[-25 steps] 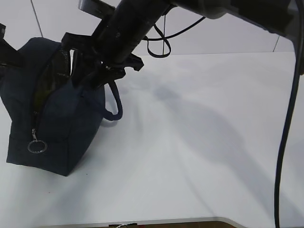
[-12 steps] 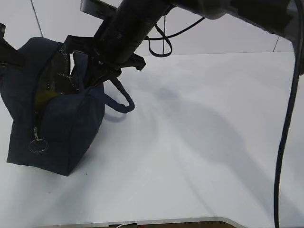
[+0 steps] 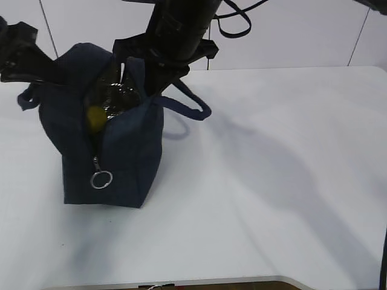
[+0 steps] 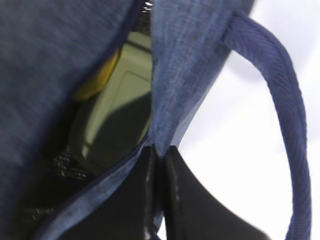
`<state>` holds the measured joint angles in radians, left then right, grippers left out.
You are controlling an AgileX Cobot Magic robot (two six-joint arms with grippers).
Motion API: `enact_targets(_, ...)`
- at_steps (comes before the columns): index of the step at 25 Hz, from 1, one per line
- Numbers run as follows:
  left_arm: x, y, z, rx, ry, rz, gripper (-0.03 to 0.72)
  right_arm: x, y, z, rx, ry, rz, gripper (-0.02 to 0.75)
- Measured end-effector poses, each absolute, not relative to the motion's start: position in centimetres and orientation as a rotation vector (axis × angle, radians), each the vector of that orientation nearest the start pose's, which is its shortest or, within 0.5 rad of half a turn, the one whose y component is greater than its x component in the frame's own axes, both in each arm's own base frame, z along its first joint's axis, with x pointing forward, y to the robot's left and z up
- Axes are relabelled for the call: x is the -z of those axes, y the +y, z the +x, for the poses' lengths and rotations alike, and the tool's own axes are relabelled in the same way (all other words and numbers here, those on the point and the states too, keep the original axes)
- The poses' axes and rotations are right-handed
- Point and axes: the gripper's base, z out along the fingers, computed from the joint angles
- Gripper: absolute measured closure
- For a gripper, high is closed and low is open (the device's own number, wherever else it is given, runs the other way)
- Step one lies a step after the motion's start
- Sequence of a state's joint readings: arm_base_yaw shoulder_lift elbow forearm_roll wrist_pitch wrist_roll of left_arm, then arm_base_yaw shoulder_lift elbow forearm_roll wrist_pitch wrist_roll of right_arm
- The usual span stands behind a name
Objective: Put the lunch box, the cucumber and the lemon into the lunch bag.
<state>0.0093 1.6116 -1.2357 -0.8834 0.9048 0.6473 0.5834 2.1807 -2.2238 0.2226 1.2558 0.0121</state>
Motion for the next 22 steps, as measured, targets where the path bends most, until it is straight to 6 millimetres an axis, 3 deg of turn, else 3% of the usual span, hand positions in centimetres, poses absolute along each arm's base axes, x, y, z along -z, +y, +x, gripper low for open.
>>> enact_targets(7, -29.8, -11.2, 33.2, 0.854, 2.348, 0.379, 0.701, -32.3, 26.4, 38.9, -0.295, 2.589, -0.767, 0.722)
enact_targets(11, -30.0, -13.9, 32.8, 0.852, 2.298, 0.413, 0.701, -33.7, 25.4, 38.7, -0.272, 2.563, -0.751, 0.723)
enact_targets(17, -30.5, -15.6, 32.8, 0.853, 2.236, 0.380, 0.701, -35.8, 22.5, 38.8, -0.300, 2.539, -0.695, 0.724)
enact_targets(19, -30.5, -15.6, 32.9, 0.841, 2.225, 0.368, 0.701, -35.6, 21.8, 38.5, -0.289, 2.556, -0.696, 0.724)
enact_targets(22, -30.6, -15.5, 33.0, 0.827, 2.215, 0.354, 0.701, -33.7, 21.3, 37.4, -0.284, 2.646, -0.717, 0.724)
